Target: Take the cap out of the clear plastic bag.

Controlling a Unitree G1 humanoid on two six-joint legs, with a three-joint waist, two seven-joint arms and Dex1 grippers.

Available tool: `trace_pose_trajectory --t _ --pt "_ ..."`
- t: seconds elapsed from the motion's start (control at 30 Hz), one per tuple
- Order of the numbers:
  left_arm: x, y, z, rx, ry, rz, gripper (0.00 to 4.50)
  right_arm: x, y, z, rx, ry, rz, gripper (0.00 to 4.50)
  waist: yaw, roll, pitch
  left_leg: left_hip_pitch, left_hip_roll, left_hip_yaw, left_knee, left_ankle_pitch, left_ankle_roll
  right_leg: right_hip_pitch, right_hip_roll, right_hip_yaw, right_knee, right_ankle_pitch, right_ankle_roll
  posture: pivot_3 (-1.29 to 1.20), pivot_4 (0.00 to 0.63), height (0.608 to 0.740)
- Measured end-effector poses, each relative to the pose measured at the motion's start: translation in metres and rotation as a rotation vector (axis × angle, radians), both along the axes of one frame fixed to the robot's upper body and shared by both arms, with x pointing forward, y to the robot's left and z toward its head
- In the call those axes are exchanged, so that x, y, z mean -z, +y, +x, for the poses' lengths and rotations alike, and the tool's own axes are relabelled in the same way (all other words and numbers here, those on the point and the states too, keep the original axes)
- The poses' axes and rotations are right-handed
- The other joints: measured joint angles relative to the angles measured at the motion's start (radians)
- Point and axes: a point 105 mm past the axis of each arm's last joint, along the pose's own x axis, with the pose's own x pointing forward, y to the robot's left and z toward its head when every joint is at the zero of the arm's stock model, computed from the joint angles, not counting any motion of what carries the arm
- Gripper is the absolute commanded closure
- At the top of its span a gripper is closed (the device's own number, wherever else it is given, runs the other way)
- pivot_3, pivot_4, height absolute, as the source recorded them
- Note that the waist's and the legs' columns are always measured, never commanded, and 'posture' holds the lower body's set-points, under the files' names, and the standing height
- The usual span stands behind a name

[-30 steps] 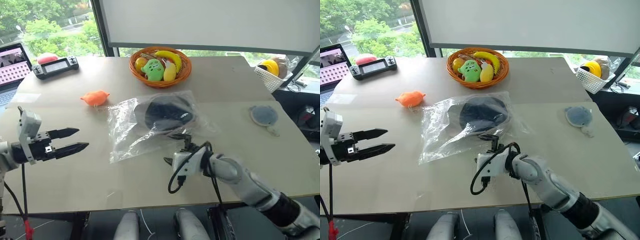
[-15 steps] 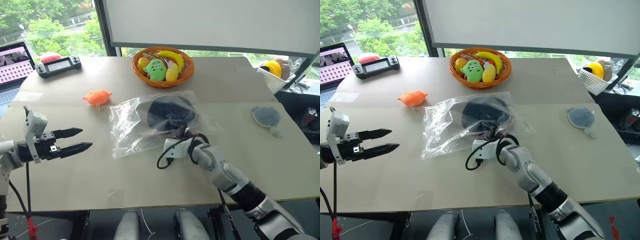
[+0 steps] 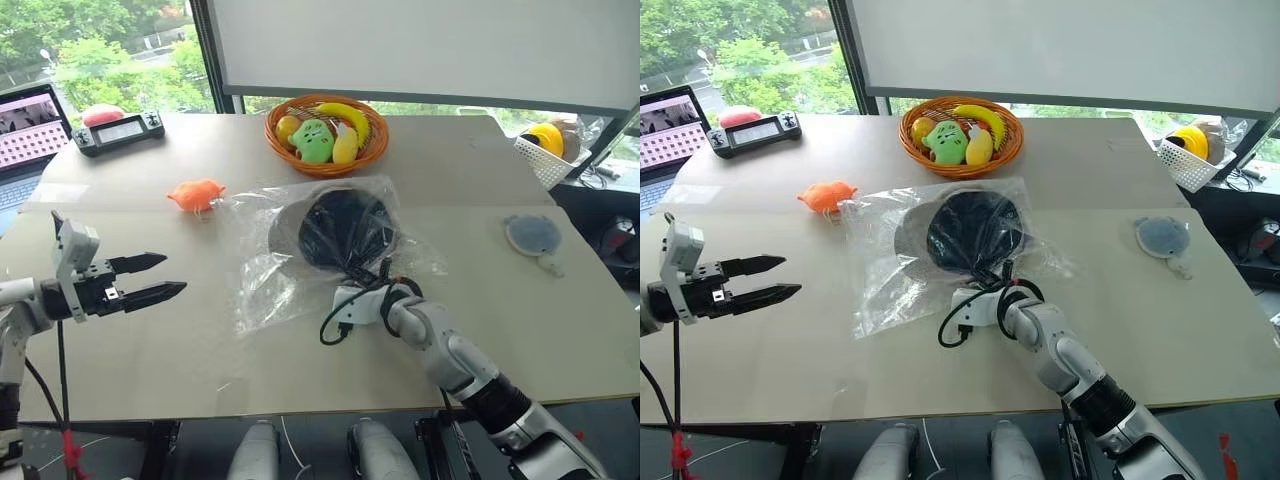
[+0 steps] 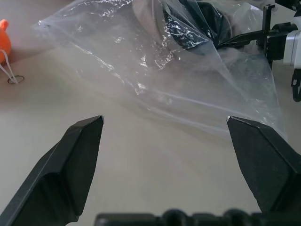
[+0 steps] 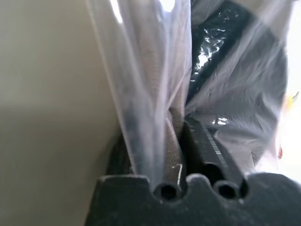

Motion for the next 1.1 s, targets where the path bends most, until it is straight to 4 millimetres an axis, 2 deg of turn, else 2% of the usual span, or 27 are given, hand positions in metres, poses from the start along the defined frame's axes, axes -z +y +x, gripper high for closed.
trace_pose_trajectory --t 0.2,0.3,0.37,0.47,0.57,0.67,0.77,0.9,1.1 --pt "0.005 -0.002 0.003 0.005 0.01 0.0 0.0 -0.004 -0.004 0.002 -0.016 -0.084 -0.032 4.48 0.0 -0.001 -0.001 0.0 0.0 0.0 0.001 0.0 0.0 0.0 0.0 0.0 0.0 0.0 0.0 0.0 0.15 0.735" --pt "0.002 -0.001 0.006 -0.001 0.0 -0.011 0.0 -0.009 -0.023 0.005 -0.11 -0.193 -0.154 4.48 0.004 -0.001 0.0 -0.001 -0.001 0.0 0.001 0.0 0.0 -0.001 -0.001 0.0 0.0 0.0 0.001 0.0 0.15 0.735" --pt "0.003 0.001 0.007 -0.008 0.003 -0.018 0.0 -0.018 -0.044 0.01 -0.18 -0.256 -0.242 4.48 0.0 -0.001 0.0 -0.001 -0.001 0.001 0.0 0.0 0.0 -0.002 -0.001 0.0 0.0 -0.001 0.001 0.0 0.15 0.735" --pt "0.004 -0.001 0.01 -0.002 0.002 -0.022 0.0 -0.034 -0.056 0.013 -0.282 -0.329 -0.282 4.48 -0.01 0.0 0.0 -0.001 0.0 0.001 -0.003 0.0 0.0 -0.003 0.0 0.001 0.0 0.0 -0.001 0.0 0.15 0.735" --pt "0.004 -0.007 0.014 0.015 -0.008 -0.028 0.0 -0.038 -0.047 0.011 -0.493 -0.346 -0.294 4.48 -0.034 0.001 0.001 -0.001 0.0 0.002 -0.004 0.0 0.0 -0.003 0.0 0.002 0.0 0.0 -0.001 0.0 0.15 0.735" --pt "0.006 -0.006 0.015 0.011 -0.002 -0.034 0.0 -0.038 -0.038 0.01 -0.608 -0.323 -0.273 4.48 -0.043 0.001 0.001 -0.001 0.0 0.002 -0.005 0.0 0.0 -0.003 0.0 0.002 0.0 0.0 -0.002 0.0 0.15 0.735" --pt "0.008 -0.005 0.015 0.008 0.004 -0.037 0.0 -0.037 -0.015 0.008 -0.735 -0.281 -0.196 4.48 -0.051 0.001 0.001 -0.001 0.0 0.001 -0.005 0.0 0.0 -0.003 -0.001 0.002 0.0 0.0 -0.002 0.0 0.15 0.735" --pt "0.009 -0.005 0.016 0.006 0.01 -0.039 0.0 -0.04 0.002 0.012 -0.805 -0.271 -0.188 4.48 -0.055 0.001 0.001 -0.001 -0.001 0.001 -0.005 0.0 0.0 -0.003 -0.001 0.001 0.0 0.0 -0.002 0.0 0.15 0.735" --pt "0.011 -0.003 0.016 0.001 0.017 -0.037 0.0 -0.026 0.014 0.025 -0.82 -0.26 -0.289 4.48 -0.056 0.001 0.001 0.0 -0.001 0.0 -0.007 0.0 0.0 -0.003 -0.001 0.001 0.0 0.0 -0.002 0.0 0.15 0.735"
